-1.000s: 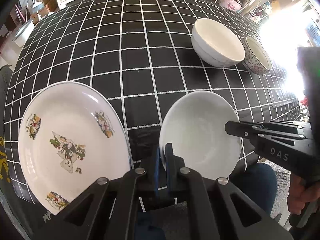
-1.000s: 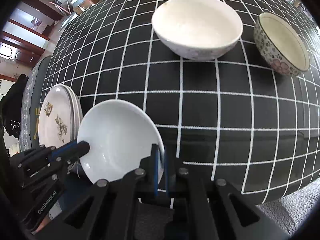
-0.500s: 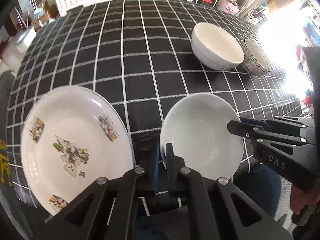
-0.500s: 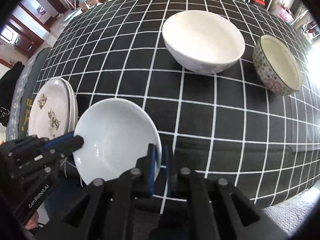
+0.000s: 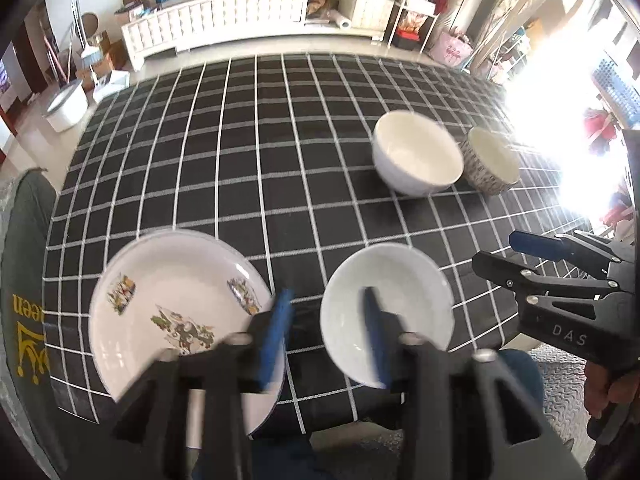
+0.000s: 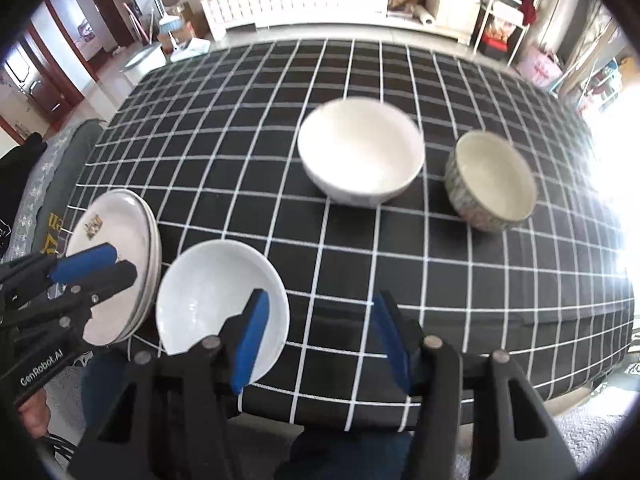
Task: Organize plates and bowls
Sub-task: 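Open the left gripper and move it to the cream bowl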
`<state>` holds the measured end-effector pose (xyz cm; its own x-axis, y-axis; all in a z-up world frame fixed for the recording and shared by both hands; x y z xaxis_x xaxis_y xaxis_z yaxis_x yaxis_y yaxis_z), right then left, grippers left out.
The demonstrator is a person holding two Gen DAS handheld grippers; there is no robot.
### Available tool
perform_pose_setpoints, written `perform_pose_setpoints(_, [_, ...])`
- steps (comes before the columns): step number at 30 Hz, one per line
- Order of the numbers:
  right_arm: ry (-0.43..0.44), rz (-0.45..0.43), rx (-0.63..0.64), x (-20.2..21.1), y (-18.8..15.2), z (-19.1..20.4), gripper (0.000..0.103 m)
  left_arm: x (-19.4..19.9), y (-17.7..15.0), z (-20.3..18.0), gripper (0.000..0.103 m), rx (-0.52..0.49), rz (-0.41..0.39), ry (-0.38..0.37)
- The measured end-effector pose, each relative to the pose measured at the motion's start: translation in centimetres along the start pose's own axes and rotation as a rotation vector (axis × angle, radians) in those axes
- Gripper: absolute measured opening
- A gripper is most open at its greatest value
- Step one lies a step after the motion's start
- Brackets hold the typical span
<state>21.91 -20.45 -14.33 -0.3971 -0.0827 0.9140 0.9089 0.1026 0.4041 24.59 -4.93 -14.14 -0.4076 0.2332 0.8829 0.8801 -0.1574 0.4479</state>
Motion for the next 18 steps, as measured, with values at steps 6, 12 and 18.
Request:
perform_pose_setpoints(6, [-0.006,-0.056,0.001,2.8,1.0,-0.6,0.059,2.9,2.1,-2.2,0.045,-0.055,-0.077,-0.001])
perform_pose_setpoints(12, [-0.031,-0.093,-0.026,4.2,2.9,-2.6,0.060,4.4,5.1,-3.7,0.046,-0.074,-0.106,0.000])
perform_pose_setpoints(18, [-0.002,-0.097,-0.064,4.8,5.0,-4.5,0.060,4.4,8.5,-4.7,0.046,-0.070,-0.098,-0.027])
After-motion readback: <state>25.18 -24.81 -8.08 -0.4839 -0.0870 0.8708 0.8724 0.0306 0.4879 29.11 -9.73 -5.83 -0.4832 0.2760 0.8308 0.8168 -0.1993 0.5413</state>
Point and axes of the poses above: each gripper's, at about its wrist camera, not at the fingertips, and x roughly against the way its jaws point, z to its left, y to its top, the point moved 4 cm from there along -x, roughly the way its jaws point, and after that the axes turned 2 degrees about -z, right-handed, at the moved point
